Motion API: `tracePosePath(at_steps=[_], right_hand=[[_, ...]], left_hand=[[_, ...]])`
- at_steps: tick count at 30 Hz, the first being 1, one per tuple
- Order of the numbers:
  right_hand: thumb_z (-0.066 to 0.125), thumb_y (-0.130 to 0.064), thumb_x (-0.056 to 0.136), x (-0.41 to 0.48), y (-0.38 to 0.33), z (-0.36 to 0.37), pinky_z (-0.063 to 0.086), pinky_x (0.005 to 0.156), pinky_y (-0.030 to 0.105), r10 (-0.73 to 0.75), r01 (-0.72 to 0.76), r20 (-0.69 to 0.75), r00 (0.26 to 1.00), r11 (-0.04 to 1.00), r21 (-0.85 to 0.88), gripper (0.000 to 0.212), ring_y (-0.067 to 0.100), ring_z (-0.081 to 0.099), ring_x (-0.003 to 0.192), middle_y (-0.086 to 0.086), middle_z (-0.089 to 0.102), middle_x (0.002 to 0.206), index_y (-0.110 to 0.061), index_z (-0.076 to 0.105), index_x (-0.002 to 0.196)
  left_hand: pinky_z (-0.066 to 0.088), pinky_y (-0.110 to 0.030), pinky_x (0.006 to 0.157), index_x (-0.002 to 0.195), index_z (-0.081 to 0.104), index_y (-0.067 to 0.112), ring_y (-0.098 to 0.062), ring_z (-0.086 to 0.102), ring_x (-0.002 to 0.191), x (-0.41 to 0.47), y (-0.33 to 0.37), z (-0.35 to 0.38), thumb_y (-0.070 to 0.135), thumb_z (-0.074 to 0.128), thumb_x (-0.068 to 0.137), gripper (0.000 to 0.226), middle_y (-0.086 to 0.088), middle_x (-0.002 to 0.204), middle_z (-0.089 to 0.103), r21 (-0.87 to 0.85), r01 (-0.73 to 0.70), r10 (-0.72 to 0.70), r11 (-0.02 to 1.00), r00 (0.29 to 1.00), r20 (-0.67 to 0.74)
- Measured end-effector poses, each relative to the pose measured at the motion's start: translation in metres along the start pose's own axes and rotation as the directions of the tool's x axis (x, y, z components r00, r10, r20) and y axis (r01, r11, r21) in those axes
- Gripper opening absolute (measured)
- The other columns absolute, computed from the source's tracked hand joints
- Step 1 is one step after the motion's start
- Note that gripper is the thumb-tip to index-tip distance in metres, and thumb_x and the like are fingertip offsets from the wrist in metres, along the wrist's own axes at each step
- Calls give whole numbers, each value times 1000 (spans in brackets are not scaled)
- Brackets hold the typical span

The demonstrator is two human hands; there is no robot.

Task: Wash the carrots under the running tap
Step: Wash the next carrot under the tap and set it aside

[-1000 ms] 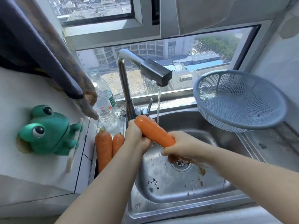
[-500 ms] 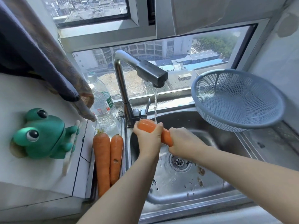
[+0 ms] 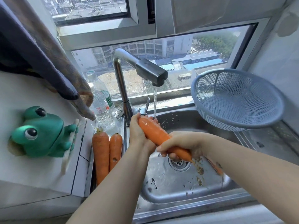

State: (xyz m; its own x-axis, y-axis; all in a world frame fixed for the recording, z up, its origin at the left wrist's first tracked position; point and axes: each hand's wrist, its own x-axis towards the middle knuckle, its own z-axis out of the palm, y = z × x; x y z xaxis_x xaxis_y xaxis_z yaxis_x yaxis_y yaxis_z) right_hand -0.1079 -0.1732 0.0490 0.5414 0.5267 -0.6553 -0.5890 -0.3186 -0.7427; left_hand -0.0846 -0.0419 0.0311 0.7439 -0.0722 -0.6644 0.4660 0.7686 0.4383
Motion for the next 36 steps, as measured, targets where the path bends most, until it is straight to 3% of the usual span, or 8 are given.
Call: tracePosePath(at_steps=[7, 10, 13, 18, 25, 29, 33, 36], right_hand=[[56, -47, 92, 11, 0, 9, 37, 35, 19, -303, 193, -331, 894, 926, -325, 39, 10, 49, 41, 3, 58, 68, -8, 56, 92], [56, -55, 88, 22, 4, 17, 38, 41, 22, -371, 275, -459, 807, 925, -264, 50, 14, 48, 40, 3, 59, 63, -5, 61, 86], [54, -53, 89, 26, 8, 17, 36, 43, 25, -338, 317, -451, 826, 940, -124, 45, 14, 46, 41, 2, 58, 62, -9, 56, 80], [56, -29, 96, 26, 3, 9, 41, 52, 24, -419, 356, -295, 859, 902, -244, 20, 11, 50, 55, 3, 57, 76, -10, 53, 103], [52, -28, 97, 28, 5, 8, 42, 67, 19, -544, 232, -318, 776, 716, -658, 38, 3, 55, 74, -6, 60, 97, -23, 44, 134], [51, -42, 96, 40, 7, 17, 42, 61, 24, -587, 271, -449, 673, 761, -589, 24, 7, 55, 63, -7, 60, 77, -21, 58, 106], [47, -25, 101, 33, -1, 2, 43, 53, 18, -434, 394, -239, 869, 897, -197, 21, 8, 53, 60, 0, 64, 86, -17, 62, 113], [47, -24, 101, 29, -3, -2, 44, 56, 20, -397, 387, -195, 897, 918, -88, 22, 11, 57, 64, 2, 66, 94, -27, 62, 116]], left_hand=[[52, -27, 53, 98, 56, 15, -17, 61, 63, 7, 10, 10, 33, 57, 94, 18, -7, 79, 61, 222, -331, 341, 917, 940, -5], [50, -23, 68, 113, 51, 24, -14, 61, 85, 4, 10, 15, 31, 56, 95, 20, -2, 99, 60, 422, -513, 519, 748, 848, 111], [50, -25, 79, 137, 37, 30, -10, 59, 94, 8, 15, 9, 26, 60, 93, 50, 3, 110, 56, 579, -521, 454, 627, 849, 272], [51, -30, 62, 128, 43, 21, -17, 58, 81, 13, 34, 9, 23, 61, 93, 40, -6, 105, 57, 552, -426, 418, 717, 896, 150], [48, -29, 61, 122, 40, 25, -15, 55, 79, 22, 32, 8, 18, 61, 93, 36, -6, 106, 55, 436, -451, 506, 778, 862, -11], [50, -30, 68, 123, 39, 25, -14, 53, 84, 20, 30, 12, 17, 61, 93, 38, -2, 104, 51, 466, -483, 546, 742, 838, -2], [54, -40, 77, 116, 40, 27, -17, 55, 83, 19, 38, 10, 16, 61, 93, 33, 0, 96, 52, 440, -470, 526, 765, 851, -4], [53, -43, 83, 115, 40, 28, -16, 56, 83, 19, 37, 9, 17, 61, 93, 33, 1, 96, 52, 448, -488, 549, 749, 836, -8]])
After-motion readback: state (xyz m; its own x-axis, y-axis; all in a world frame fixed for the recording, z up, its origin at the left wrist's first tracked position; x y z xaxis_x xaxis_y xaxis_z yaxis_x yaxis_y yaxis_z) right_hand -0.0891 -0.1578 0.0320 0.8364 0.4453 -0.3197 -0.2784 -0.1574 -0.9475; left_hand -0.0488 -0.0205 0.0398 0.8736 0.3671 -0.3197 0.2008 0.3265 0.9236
